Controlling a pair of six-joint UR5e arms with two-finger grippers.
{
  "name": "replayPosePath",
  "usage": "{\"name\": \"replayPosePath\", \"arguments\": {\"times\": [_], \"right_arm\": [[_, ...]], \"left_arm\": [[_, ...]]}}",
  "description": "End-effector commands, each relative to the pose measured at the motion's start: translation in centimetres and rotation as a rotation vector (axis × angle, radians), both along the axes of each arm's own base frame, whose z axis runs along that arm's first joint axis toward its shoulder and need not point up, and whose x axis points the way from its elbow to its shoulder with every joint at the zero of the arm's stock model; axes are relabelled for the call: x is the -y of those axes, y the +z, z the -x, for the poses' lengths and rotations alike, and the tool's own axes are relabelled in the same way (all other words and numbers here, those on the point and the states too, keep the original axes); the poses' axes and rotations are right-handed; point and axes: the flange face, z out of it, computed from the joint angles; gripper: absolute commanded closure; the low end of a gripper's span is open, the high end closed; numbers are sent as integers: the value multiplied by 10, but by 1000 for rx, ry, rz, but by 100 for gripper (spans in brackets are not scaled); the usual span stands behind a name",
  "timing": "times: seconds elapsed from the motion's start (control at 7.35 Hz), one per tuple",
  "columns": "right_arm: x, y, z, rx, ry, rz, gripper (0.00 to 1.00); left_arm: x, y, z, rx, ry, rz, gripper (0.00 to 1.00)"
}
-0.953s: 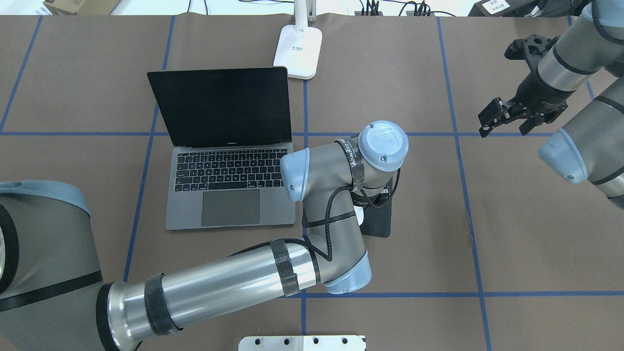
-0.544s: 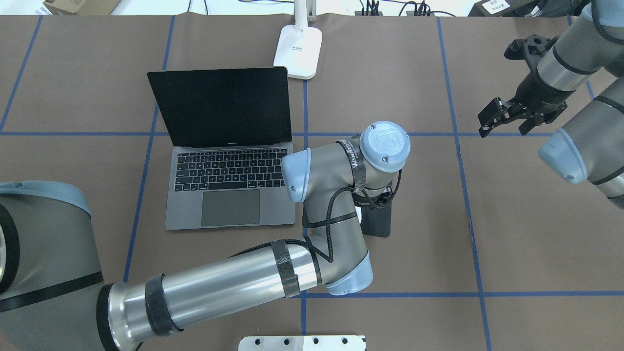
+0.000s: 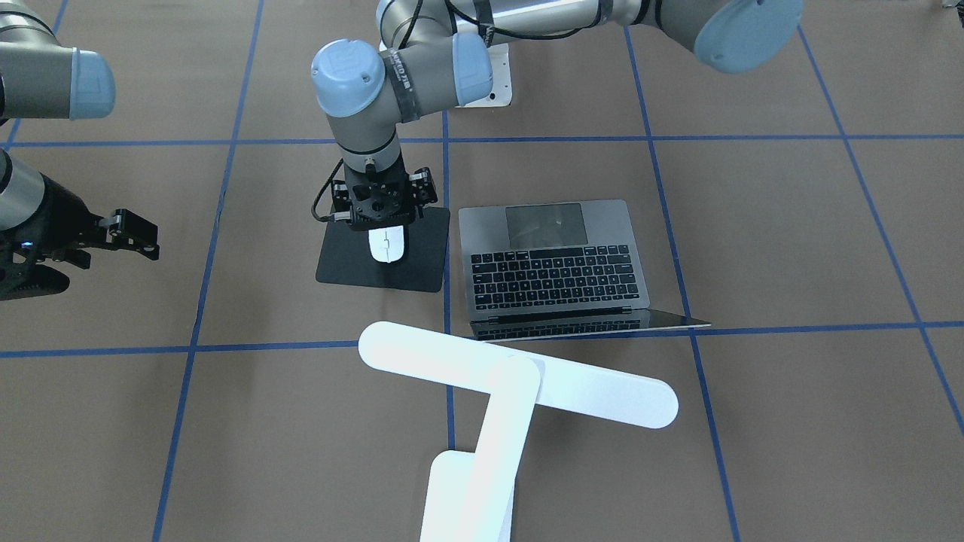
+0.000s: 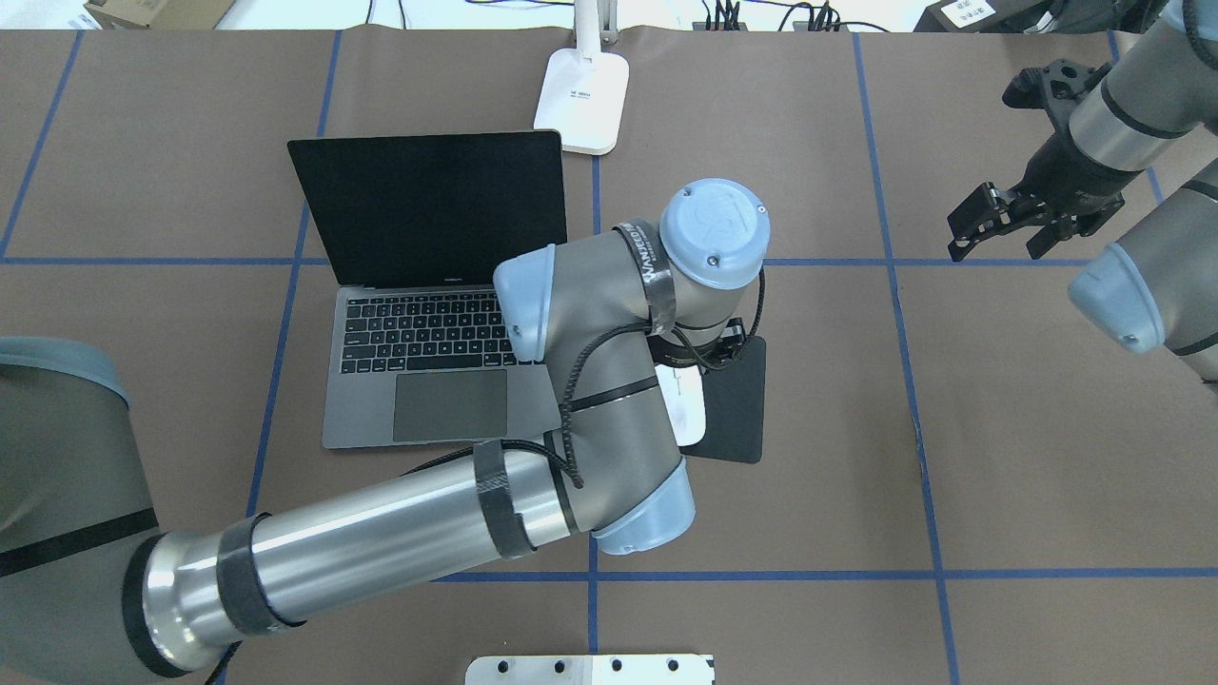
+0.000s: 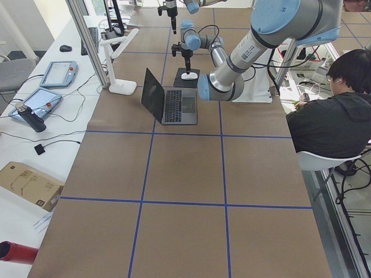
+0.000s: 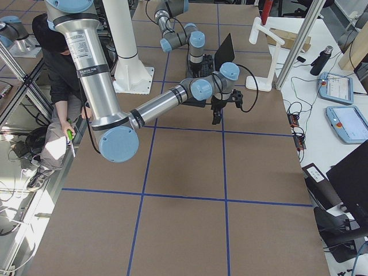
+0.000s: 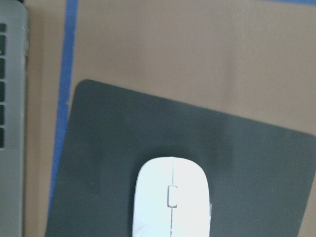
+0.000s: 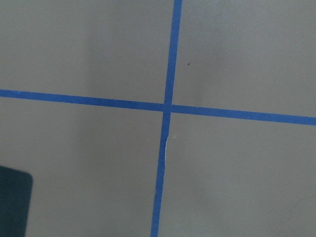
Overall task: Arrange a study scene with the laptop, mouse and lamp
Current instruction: 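Release the mouse and withdraw the left gripper while the right arm retracts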
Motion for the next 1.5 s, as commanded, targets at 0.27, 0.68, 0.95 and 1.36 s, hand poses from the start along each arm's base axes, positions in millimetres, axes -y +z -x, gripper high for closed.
{"name": "replayPosePath", "arguments": {"times": [0.27,0.68,0.95,1.36], "right_arm": [[-27,102,-120,10,-28,-32,0],[-36,135,-162,-23,43,17,0],[-43,161,-177,-93,61,35,0],[-44,158,-201,-59,104,38,0]], "left_arm": [[-57,153,221,25,40,-115,0],[-8,270,341,170,90,-212,0],[47,343,451,165,125,-161,0],[85,493,636,105,253,-213,0]]}}
